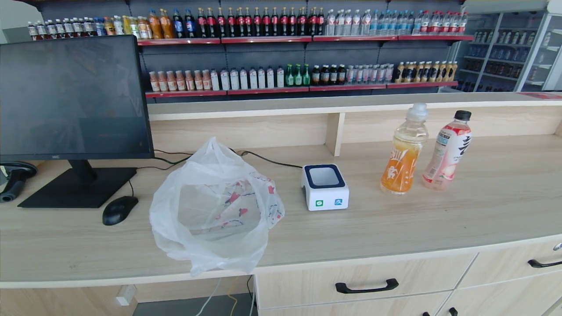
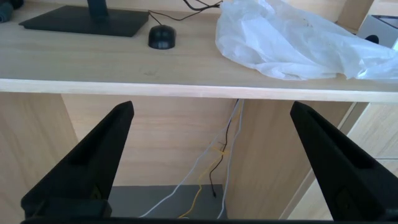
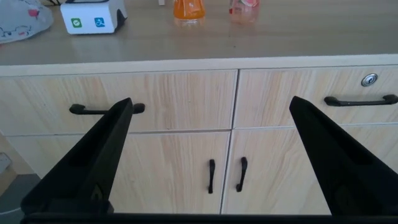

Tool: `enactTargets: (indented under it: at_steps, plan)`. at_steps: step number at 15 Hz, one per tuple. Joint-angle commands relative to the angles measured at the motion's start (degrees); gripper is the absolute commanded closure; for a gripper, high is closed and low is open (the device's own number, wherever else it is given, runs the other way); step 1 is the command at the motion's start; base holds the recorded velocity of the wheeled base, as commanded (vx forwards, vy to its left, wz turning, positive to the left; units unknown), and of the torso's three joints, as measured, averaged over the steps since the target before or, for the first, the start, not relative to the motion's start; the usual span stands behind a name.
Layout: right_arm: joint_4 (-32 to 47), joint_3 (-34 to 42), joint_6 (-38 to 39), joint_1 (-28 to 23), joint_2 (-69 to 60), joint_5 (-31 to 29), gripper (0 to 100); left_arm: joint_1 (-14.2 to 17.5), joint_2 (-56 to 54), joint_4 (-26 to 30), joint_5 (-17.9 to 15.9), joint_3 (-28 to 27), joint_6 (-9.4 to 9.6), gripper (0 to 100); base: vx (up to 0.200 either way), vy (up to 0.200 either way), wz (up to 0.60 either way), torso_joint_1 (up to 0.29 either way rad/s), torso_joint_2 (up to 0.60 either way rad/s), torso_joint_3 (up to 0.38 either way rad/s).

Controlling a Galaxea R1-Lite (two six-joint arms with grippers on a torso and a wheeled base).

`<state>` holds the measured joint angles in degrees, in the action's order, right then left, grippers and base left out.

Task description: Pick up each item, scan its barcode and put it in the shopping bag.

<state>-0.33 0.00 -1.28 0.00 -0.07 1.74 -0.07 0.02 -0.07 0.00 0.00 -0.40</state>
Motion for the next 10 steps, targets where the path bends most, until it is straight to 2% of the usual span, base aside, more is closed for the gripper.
enactTargets:
  at_steps: [1,7,10]
  plan:
    - [-0.73,-0.97,-0.30,0.00,0.07,0.19,0,-0.01,-0.02,-0.01,0.00,0.00,-0.04,0,0.000,0.000,0.00,0.000,0.00,0.000]
    - [4.55,-13.45,0.23,0.09,3.68,1.16,0,-0.01,-0.02,-0.01,0.00,0.00,0.05,0,0.000,0.000,0.00,0.000,0.00,0.000]
    - [1.82,-20.83,1.02,0.09,18.62,1.25,0,-0.01,-0.02,-0.01,0.00,0.00,-0.04,0,0.000,0.000,0.00,0.000,0.00,0.000]
